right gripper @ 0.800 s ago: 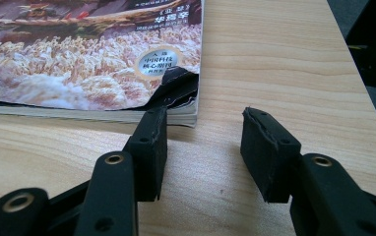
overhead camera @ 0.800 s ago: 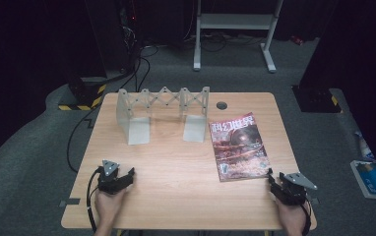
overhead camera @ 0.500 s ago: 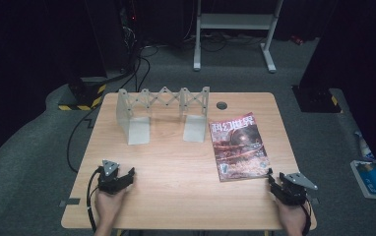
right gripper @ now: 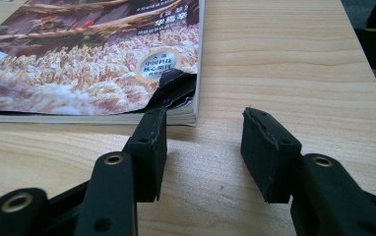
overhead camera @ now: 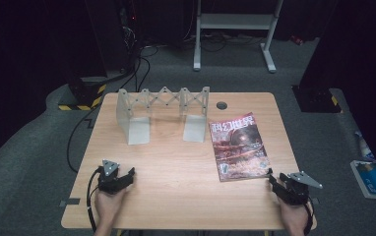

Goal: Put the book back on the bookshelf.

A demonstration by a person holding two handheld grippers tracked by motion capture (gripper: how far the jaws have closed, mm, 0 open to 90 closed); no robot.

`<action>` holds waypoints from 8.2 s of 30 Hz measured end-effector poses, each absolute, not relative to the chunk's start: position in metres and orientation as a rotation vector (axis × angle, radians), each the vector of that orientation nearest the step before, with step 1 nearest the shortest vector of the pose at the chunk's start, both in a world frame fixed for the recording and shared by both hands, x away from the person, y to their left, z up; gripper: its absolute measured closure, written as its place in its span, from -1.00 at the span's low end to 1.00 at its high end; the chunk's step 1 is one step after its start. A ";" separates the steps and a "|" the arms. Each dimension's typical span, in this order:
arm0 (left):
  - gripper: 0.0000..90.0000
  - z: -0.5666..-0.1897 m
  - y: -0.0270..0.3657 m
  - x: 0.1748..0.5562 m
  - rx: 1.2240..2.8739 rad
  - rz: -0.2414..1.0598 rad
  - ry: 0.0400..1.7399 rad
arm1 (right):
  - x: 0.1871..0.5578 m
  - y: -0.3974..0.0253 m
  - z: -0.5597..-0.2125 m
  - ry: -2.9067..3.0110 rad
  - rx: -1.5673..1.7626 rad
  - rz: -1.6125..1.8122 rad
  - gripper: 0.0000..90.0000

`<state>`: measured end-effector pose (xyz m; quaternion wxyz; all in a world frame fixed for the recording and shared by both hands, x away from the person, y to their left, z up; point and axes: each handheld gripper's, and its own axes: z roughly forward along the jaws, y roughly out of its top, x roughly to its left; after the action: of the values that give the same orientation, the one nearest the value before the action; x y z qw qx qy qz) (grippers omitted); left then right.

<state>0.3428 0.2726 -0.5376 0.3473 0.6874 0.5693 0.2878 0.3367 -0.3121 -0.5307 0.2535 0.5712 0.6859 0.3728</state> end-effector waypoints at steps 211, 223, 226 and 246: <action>-0.31 -0.538 0.270 0.341 1.793 0.741 1.451 | 0.333 -0.267 -0.524 2.065 1.406 1.018 0.21; -0.31 -0.536 0.269 0.340 1.803 0.692 1.435 | 0.315 -0.259 -0.524 2.076 1.391 1.033 0.21; -0.29 -0.534 0.267 0.341 1.802 0.655 1.424 | 0.313 -0.257 -0.524 2.081 1.390 1.033 0.21; -0.25 -0.520 0.229 0.344 1.825 0.529 1.310 | 0.307 -0.237 -0.526 2.084 1.379 1.058 0.21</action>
<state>0.3443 0.2287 -0.5201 0.4050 0.7230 0.5190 0.2095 0.3069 -0.2371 -0.5257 0.2123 0.4965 0.7506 0.3809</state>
